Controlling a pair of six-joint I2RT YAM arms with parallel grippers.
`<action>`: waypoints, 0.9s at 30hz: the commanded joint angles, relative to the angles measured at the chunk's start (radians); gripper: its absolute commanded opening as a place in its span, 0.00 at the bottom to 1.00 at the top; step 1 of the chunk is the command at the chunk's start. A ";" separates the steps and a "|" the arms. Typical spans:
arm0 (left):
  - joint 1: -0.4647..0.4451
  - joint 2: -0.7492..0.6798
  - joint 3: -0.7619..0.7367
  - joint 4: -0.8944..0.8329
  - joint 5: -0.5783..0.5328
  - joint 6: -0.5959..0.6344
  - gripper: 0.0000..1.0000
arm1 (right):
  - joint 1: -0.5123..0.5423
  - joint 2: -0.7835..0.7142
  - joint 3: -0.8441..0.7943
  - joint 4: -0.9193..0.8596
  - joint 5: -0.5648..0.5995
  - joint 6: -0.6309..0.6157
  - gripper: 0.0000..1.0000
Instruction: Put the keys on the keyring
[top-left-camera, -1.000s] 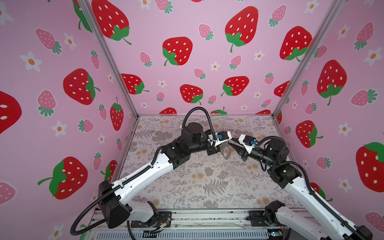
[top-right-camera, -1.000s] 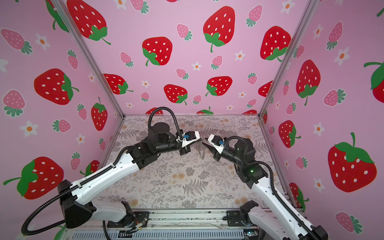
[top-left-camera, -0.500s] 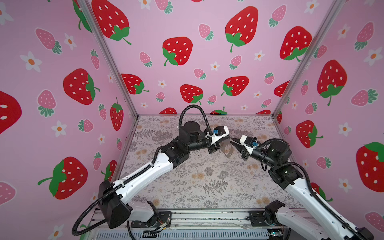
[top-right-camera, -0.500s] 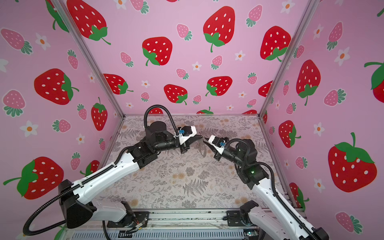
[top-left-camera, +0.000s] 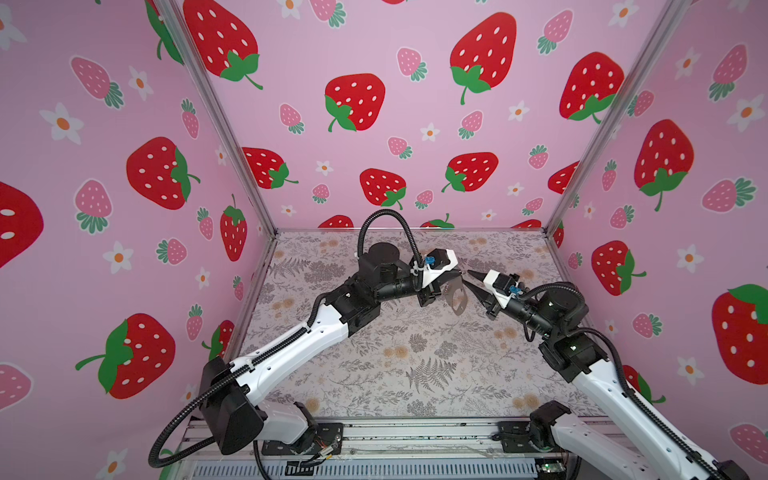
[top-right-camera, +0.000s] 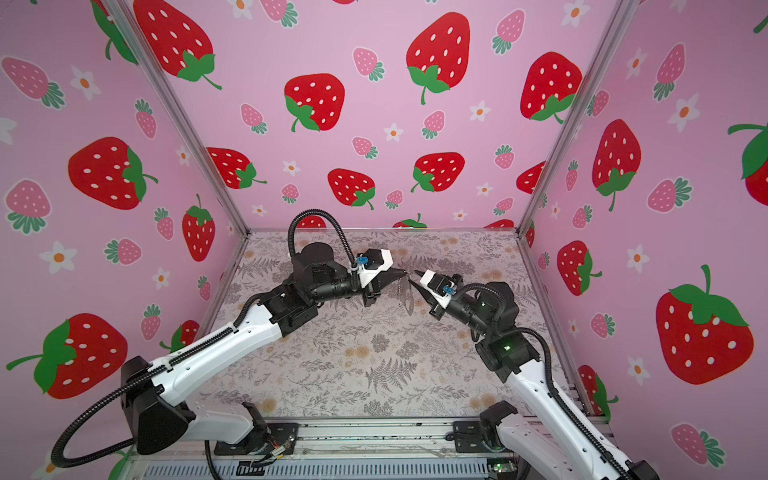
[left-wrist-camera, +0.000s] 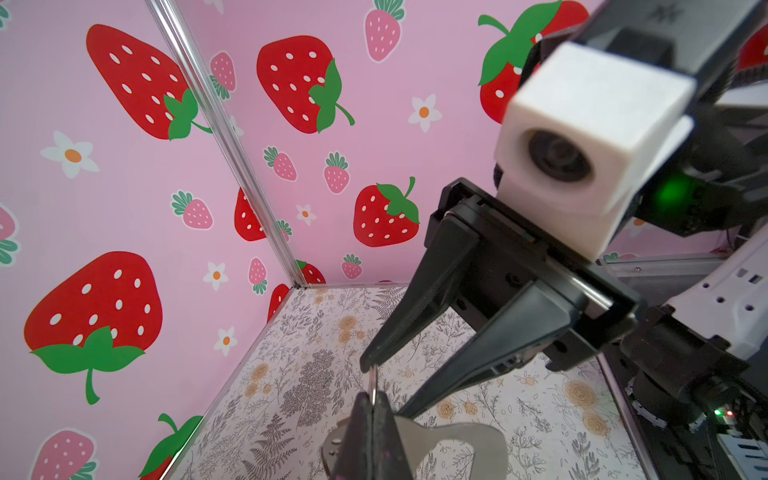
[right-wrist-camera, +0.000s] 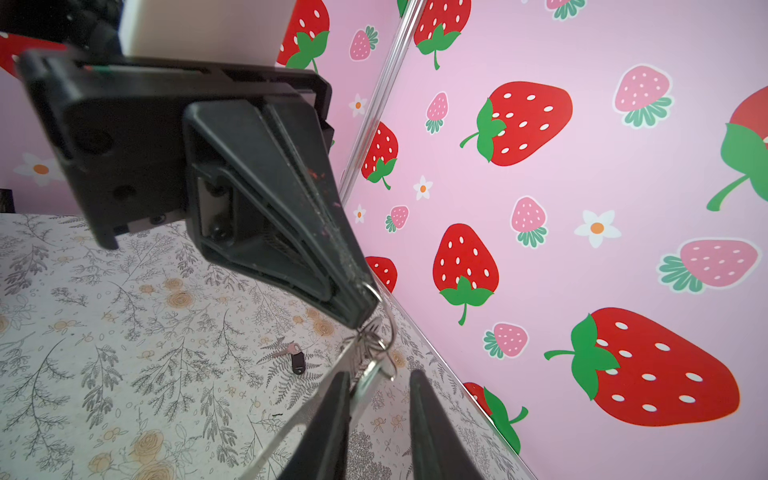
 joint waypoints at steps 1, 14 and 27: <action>0.004 0.012 0.004 0.050 0.031 -0.016 0.00 | 0.000 -0.007 -0.010 0.042 -0.015 -0.015 0.30; 0.004 0.030 -0.002 0.099 0.016 -0.064 0.00 | 0.023 0.005 0.003 -0.001 -0.037 -0.076 0.24; 0.004 0.024 -0.038 0.211 0.006 -0.122 0.00 | 0.034 0.025 -0.009 0.008 0.022 -0.054 0.23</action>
